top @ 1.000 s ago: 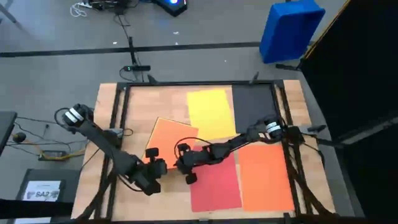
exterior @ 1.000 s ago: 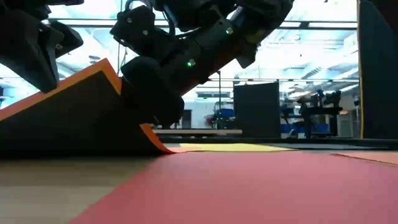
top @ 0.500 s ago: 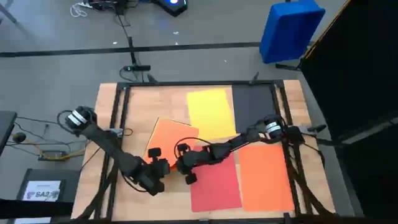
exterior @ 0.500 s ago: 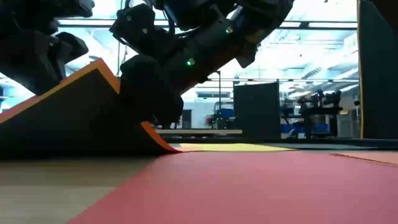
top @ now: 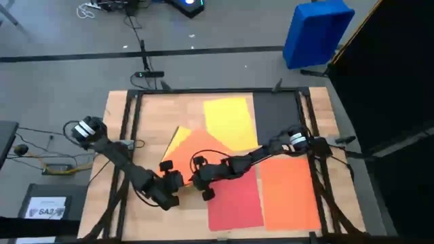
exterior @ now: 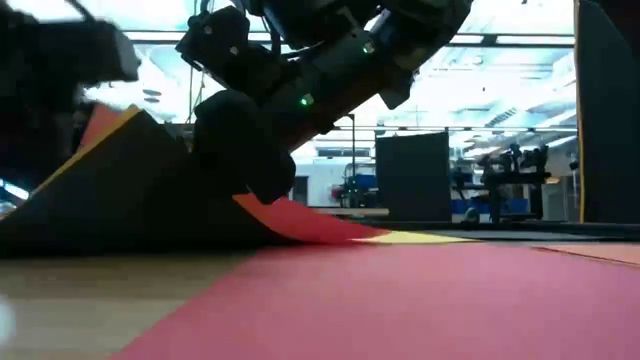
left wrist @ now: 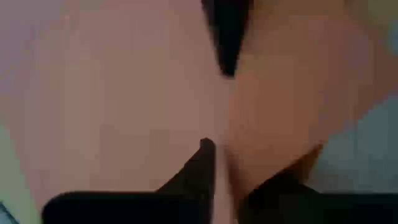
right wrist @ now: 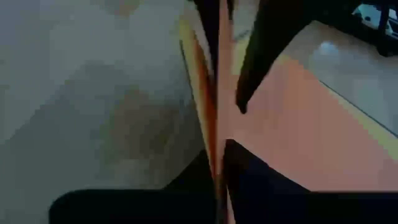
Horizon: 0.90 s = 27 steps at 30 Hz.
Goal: Organize paper
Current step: Stack the orange paper on top of the orange paper
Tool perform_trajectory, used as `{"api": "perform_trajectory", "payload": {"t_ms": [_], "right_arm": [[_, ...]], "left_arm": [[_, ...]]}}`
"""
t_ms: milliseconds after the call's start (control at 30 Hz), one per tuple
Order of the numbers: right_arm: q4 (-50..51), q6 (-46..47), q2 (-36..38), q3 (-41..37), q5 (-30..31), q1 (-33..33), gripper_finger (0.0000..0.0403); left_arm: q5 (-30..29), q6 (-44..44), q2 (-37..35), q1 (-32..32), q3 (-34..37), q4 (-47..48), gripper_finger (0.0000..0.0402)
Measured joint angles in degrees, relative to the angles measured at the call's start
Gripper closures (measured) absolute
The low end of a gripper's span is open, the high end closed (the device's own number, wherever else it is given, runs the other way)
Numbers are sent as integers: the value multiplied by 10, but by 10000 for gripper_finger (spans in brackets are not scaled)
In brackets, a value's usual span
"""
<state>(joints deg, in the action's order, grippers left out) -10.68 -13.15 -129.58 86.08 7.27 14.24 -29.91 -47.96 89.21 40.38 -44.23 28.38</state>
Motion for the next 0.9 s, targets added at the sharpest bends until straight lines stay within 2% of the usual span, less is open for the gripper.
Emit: {"api": "perform_trajectory", "payload": {"t_ms": [233,433,567,733,900], "right_arm": [[0,0,0,0,0,0,403],[-1,0,0,0,0,3,382],[1,0,2,0,0,10,341],[13,-5,20,0,2,25,269],[61,-6,55,0,38,45,205]], "left_arm": [[-3,-9,0,0,-7,29,401],[-28,-36,0,3,-43,120,402],[-35,-29,-1,3,-61,140,402],[-35,-30,-1,3,-61,144,402],[-35,-31,-1,3,-61,144,402]]}}
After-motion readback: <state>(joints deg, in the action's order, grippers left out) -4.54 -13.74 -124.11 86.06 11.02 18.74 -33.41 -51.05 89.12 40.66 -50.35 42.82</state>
